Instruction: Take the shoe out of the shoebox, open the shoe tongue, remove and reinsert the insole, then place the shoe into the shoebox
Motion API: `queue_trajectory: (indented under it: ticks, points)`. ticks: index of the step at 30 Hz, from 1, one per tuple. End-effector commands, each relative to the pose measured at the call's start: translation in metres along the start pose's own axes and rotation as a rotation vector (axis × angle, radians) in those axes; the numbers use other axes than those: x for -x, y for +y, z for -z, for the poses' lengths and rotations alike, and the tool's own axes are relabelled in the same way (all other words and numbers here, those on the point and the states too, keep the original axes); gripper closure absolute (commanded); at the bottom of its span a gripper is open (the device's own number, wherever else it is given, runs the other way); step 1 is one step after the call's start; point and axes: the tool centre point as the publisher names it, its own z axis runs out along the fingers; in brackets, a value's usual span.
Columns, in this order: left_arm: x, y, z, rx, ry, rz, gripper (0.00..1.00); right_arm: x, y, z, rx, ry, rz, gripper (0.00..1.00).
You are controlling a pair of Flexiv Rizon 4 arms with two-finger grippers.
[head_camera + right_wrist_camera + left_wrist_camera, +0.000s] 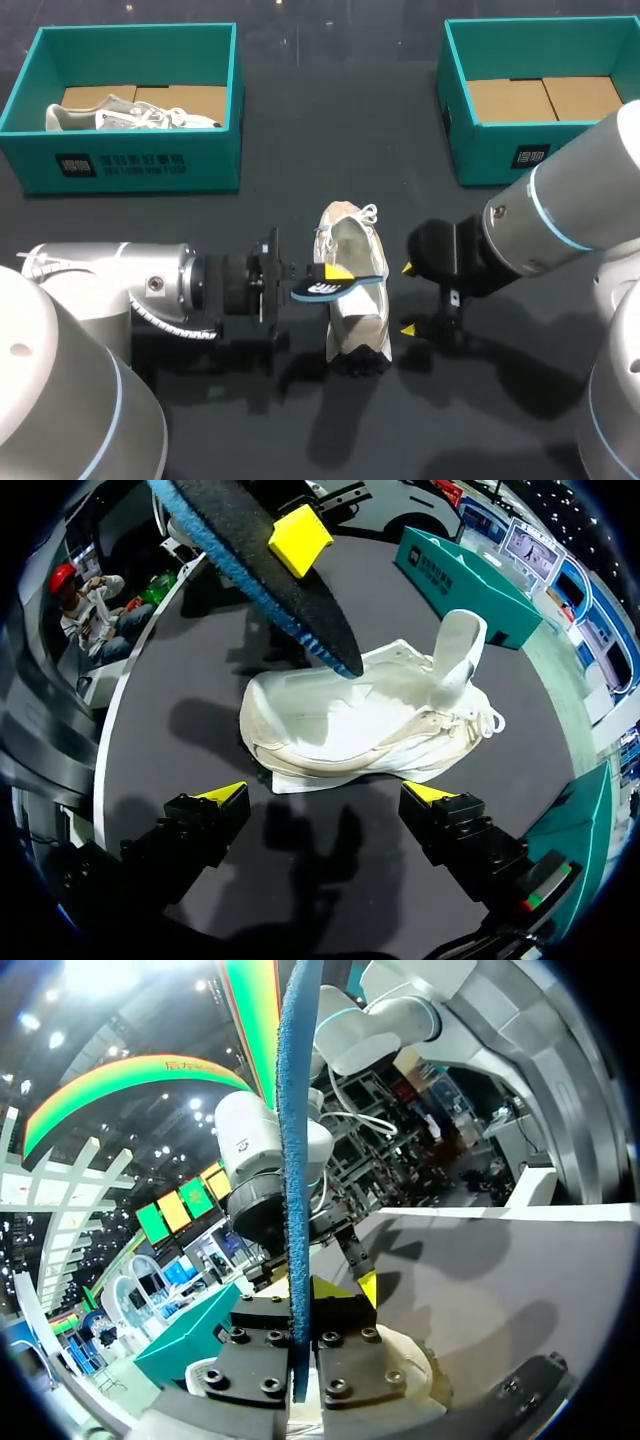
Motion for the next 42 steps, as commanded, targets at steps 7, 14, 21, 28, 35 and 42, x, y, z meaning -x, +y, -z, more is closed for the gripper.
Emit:
queue_trajectory:
  ticks: [7, 14, 21, 28, 35, 42]
  points:
    - [-0.004, 0.005, 0.000, 0.000, 0.012, 0.000, 1.00, 0.005, 0.009, -0.017, -0.028, -0.003, -0.013, 0.00]
    - [-0.004, 0.006, 0.003, 0.003, 0.019, 0.019, 1.00, 0.006, 0.009, -0.025, -0.035, 0.003, -0.017, 0.00]
    - [-0.005, 0.006, 0.002, 0.003, 0.026, 0.010, 1.00, 0.005, 0.006, -0.027, -0.039, 0.006, -0.024, 0.00]
    - [-0.015, 0.011, 0.000, -0.006, 0.060, 0.008, 1.00, 0.005, 0.005, -0.027, -0.034, 0.013, -0.029, 0.00]
    - [-0.018, 0.013, -0.004, 0.000, 0.085, 0.006, 1.00, 0.005, 0.004, -0.026, -0.029, 0.020, -0.030, 0.00]
    - [-0.019, 0.018, -0.010, 0.013, 0.100, 0.014, 1.00, 0.005, 0.004, -0.026, -0.029, 0.020, -0.030, 0.00]
